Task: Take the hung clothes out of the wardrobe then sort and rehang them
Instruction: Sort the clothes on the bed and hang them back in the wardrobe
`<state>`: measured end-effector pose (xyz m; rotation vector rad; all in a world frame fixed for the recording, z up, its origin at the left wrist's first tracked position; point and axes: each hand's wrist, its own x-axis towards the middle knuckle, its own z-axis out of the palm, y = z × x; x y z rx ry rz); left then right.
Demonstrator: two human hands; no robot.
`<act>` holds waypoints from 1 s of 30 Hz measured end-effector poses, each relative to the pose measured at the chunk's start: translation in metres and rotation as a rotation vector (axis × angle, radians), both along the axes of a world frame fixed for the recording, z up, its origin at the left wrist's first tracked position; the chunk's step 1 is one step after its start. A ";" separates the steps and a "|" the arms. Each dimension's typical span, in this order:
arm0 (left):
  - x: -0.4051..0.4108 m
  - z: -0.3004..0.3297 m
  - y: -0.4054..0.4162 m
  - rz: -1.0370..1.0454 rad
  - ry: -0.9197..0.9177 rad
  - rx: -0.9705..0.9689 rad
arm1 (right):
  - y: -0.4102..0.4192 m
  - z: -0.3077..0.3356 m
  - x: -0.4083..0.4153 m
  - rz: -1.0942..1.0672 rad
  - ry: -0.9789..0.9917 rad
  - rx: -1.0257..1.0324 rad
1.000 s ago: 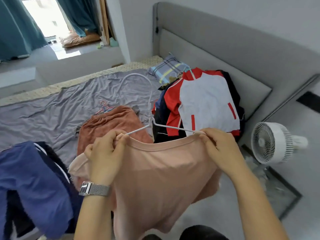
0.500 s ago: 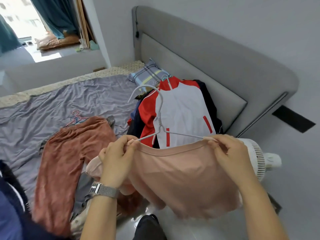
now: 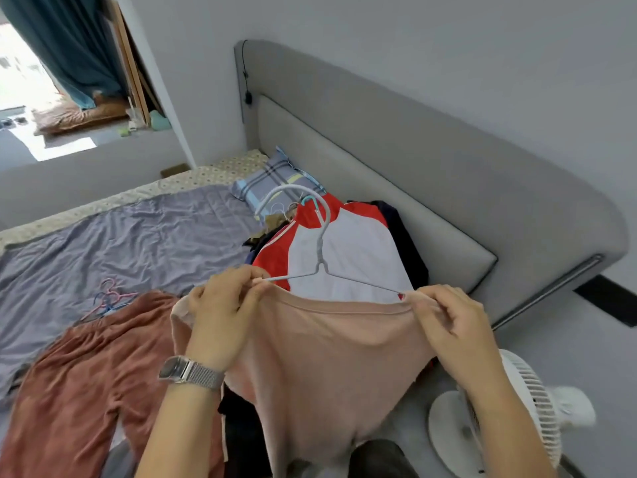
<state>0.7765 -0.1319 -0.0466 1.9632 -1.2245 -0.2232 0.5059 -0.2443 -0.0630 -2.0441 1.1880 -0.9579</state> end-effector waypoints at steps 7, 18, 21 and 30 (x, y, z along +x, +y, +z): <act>0.035 -0.028 -0.083 0.096 0.061 0.097 | -0.102 -0.022 0.050 -0.072 0.036 0.080; 0.079 0.002 -0.170 0.317 0.001 -0.006 | -0.346 0.016 0.166 0.255 0.162 0.123; 0.072 -0.035 -0.181 0.394 0.001 0.184 | -0.383 -0.053 0.195 0.305 0.275 0.204; 0.076 -0.079 -0.191 0.524 0.047 0.346 | -0.440 -0.159 0.263 0.383 0.799 0.114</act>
